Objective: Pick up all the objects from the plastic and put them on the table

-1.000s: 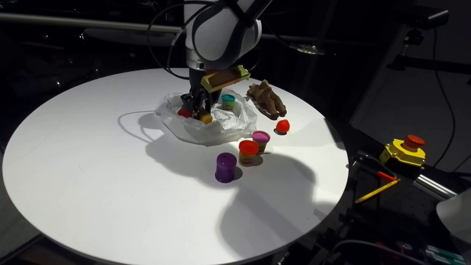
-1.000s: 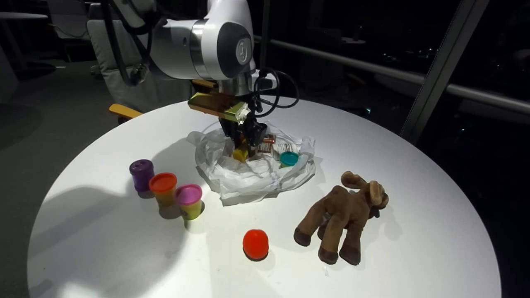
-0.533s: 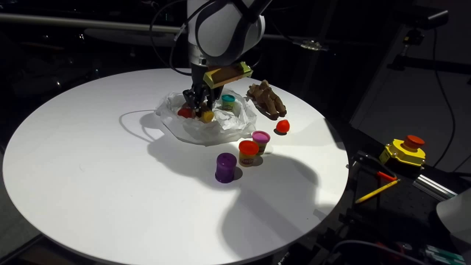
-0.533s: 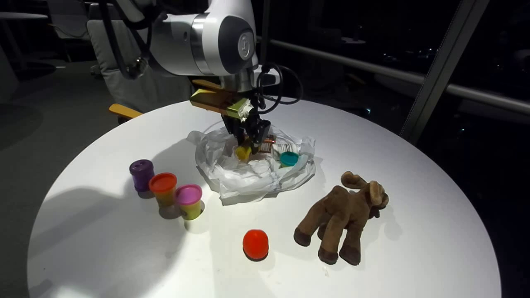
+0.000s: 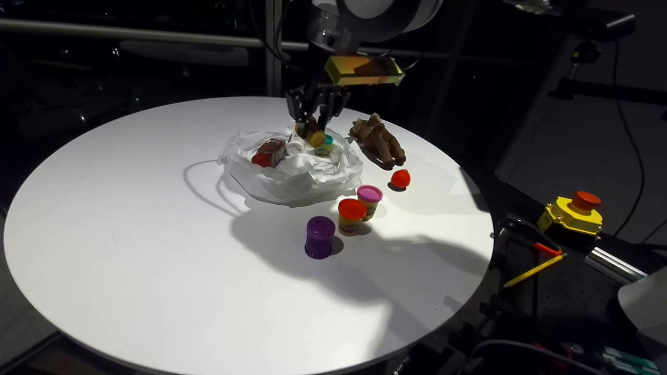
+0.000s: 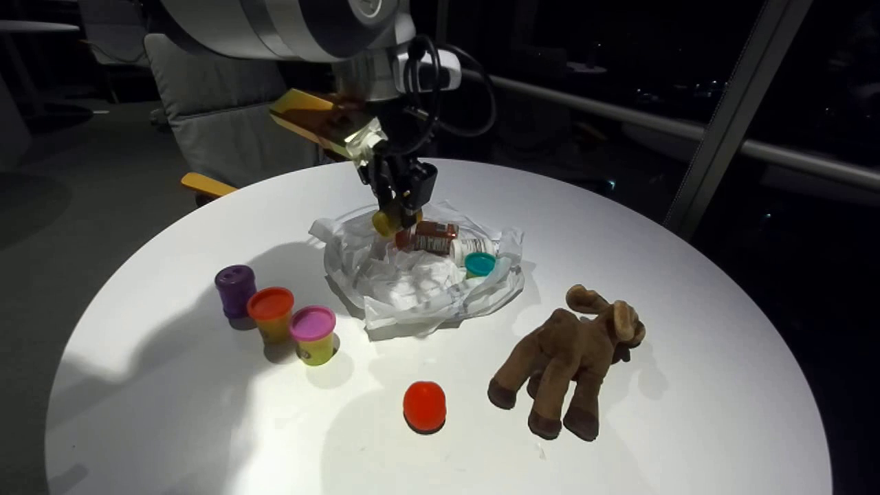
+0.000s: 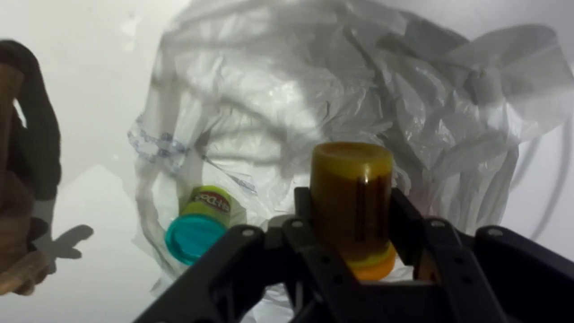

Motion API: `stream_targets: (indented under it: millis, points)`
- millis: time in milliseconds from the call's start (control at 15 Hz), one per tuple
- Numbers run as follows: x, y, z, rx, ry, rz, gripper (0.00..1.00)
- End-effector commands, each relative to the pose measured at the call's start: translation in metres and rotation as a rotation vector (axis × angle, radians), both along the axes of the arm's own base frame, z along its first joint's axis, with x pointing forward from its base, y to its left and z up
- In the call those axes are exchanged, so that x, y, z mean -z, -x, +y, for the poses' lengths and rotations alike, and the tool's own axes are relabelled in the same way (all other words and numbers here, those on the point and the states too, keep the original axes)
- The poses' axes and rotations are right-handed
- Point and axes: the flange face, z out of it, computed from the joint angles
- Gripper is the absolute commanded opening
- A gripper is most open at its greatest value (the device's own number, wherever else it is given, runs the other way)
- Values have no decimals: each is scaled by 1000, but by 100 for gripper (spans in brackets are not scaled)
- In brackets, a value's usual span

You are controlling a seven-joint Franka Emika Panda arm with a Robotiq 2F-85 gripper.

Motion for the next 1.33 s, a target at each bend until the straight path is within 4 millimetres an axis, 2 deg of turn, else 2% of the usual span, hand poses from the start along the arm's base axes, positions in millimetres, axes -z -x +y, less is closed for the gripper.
stream_targets:
  millis: [0, 133, 267, 533, 867, 1267]
  points:
    - [-14, 71, -10, 86, -21, 18, 19]
    - [-7, 108, -16, 127, -19, 58, 19]
    - [2, 135, -21, 162, -8, 87, 19]
    - [17, 171, -22, 201, 10, 134, 19]
    - [45, 179, -30, 244, 72, 191, 19]
    - [68, 172, -43, 306, 92, 208, 19]
